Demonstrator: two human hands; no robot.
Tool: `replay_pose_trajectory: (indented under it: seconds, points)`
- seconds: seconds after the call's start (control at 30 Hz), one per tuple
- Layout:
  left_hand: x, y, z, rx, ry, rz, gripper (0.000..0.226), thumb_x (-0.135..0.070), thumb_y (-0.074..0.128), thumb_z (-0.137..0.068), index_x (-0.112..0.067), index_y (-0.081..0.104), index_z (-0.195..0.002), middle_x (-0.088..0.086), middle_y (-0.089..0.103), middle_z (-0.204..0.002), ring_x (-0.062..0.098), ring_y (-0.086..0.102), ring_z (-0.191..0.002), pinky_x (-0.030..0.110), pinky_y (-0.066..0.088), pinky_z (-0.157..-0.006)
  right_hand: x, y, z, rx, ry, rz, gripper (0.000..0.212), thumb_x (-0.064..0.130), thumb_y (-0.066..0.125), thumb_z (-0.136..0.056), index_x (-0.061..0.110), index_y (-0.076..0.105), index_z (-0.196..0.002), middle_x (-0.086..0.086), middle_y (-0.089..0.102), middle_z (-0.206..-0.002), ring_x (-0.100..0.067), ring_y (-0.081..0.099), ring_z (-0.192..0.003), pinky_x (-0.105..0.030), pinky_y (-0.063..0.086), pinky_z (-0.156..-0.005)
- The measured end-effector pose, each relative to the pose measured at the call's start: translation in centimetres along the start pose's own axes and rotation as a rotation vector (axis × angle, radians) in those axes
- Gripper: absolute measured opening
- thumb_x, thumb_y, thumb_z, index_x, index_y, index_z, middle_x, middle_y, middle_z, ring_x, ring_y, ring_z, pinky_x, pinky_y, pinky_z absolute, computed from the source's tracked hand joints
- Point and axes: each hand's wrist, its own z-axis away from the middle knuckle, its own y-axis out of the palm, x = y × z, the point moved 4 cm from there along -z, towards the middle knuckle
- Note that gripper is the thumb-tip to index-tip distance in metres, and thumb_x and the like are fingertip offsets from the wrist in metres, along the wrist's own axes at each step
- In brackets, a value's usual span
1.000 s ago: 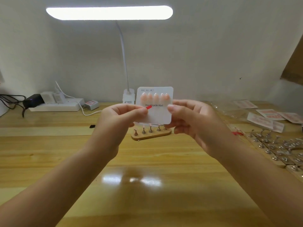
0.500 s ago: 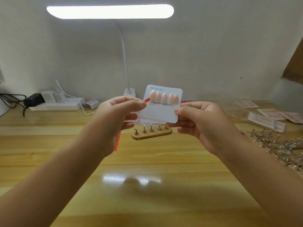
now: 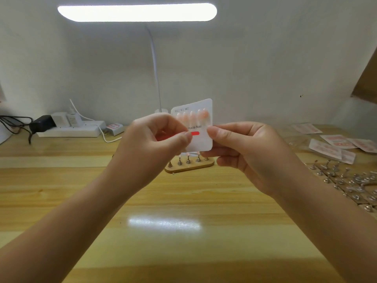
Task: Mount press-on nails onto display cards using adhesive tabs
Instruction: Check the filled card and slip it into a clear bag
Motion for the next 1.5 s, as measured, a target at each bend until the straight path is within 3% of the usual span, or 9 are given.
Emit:
replay_pose_trajectory:
  seconds: [0.1, 0.2, 0.4, 0.6, 0.73, 0.87, 1.07, 1.5]
  points:
    - [0.2, 0.1, -0.1, 0.063, -0.071, 0.118, 0.008, -0.011, 0.069, -0.082, -0.013, 0.07, -0.075, 0.007, 0.069, -0.07, 0.018, 0.065, -0.066, 0.025, 0.057, -0.066, -0.2, 0.1, 0.0, 0.029, 0.026, -0.059, 0.023, 0.025, 0.071, -0.069, 0.009, 0.075, -0.087, -0.011, 0.075, -0.08, -0.017, 0.072, -0.067, -0.019, 0.05, -0.05]
    - [0.3, 0.3, -0.2, 0.093, -0.12, 0.166, 0.007, -0.01, 0.069, -0.08, -0.011, 0.07, -0.073, 0.009, 0.069, -0.071, 0.017, 0.063, -0.065, 0.022, 0.055, -0.064, -0.4, 0.2, -0.1, 0.044, 0.045, -0.086, 0.023, 0.023, 0.069, -0.071, 0.009, 0.075, -0.088, -0.011, 0.075, -0.08, -0.017, 0.071, -0.066, -0.019, 0.05, -0.051]
    - [0.3, 0.2, -0.2, 0.026, -0.119, 0.169, 0.017, -0.007, 0.066, -0.082, -0.015, 0.066, -0.066, -0.006, 0.056, -0.055, 0.004, 0.049, -0.052, 0.014, 0.043, -0.051, -0.7, 0.5, -0.1, 0.048, 0.087, -0.148, 0.028, 0.02, 0.067, -0.069, 0.006, 0.07, -0.093, -0.009, 0.075, -0.079, -0.016, 0.072, -0.065, -0.019, 0.051, -0.049]
    - [0.9, -0.2, -0.4, 0.036, -0.228, 0.312, 0.015, -0.005, 0.062, -0.085, -0.012, 0.066, -0.072, -0.002, 0.061, -0.059, 0.008, 0.055, -0.055, 0.017, 0.047, -0.053, -0.7, 0.6, 0.0, 0.049, 0.098, -0.246, 0.032, 0.017, 0.067, -0.069, 0.002, 0.068, -0.097, -0.01, 0.074, -0.079, -0.018, 0.072, -0.067, -0.019, 0.051, -0.049]
    - [1.4, 0.4, -0.4, 0.096, -0.309, 0.396, 0.015, -0.002, 0.06, -0.085, -0.009, 0.065, -0.072, 0.004, 0.064, -0.063, 0.012, 0.058, -0.057, 0.018, 0.049, -0.054, -0.6, 0.5, 0.0, 0.017, 0.056, -0.183, 0.032, 0.02, 0.07, -0.068, 0.002, 0.071, -0.094, -0.01, 0.075, -0.079, -0.018, 0.072, -0.068, -0.018, 0.051, -0.051]
    - [1.4, 0.9, -0.3, 0.184, -0.326, 0.439, 0.003, -0.01, 0.068, -0.069, -0.012, 0.065, -0.067, 0.005, 0.06, -0.064, 0.012, 0.056, -0.059, 0.018, 0.05, -0.056, -0.5, 0.5, 0.1, 0.007, 0.026, -0.128, 0.028, 0.023, 0.071, -0.069, 0.005, 0.073, -0.092, -0.01, 0.076, -0.081, -0.017, 0.072, -0.068, -0.018, 0.052, -0.053]
    - [1.4, 0.9, -0.3, 0.157, -0.28, 0.317, 0.013, -0.004, 0.063, -0.083, -0.01, 0.066, -0.072, 0.004, 0.061, -0.067, 0.013, 0.056, -0.064, 0.022, 0.049, -0.064, -0.6, 0.6, 0.2, 0.023, 0.002, -0.094, 0.017, 0.023, 0.072, -0.07, 0.012, 0.078, -0.081, -0.01, 0.076, -0.083, -0.016, 0.073, -0.071, -0.018, 0.052, -0.054]
    - [1.5, 0.7, -0.4, 0.143, -0.194, 0.163, 0.012, -0.013, 0.07, -0.08, -0.017, 0.069, -0.069, 0.014, 0.067, -0.077, 0.02, 0.058, -0.071, 0.029, 0.05, -0.069, -0.4, 0.7, 0.3, 0.029, -0.049, -0.007, 0.02, 0.023, 0.073, -0.068, 0.013, 0.078, -0.085, -0.008, 0.076, -0.082, -0.015, 0.072, -0.07, -0.02, 0.055, -0.06]
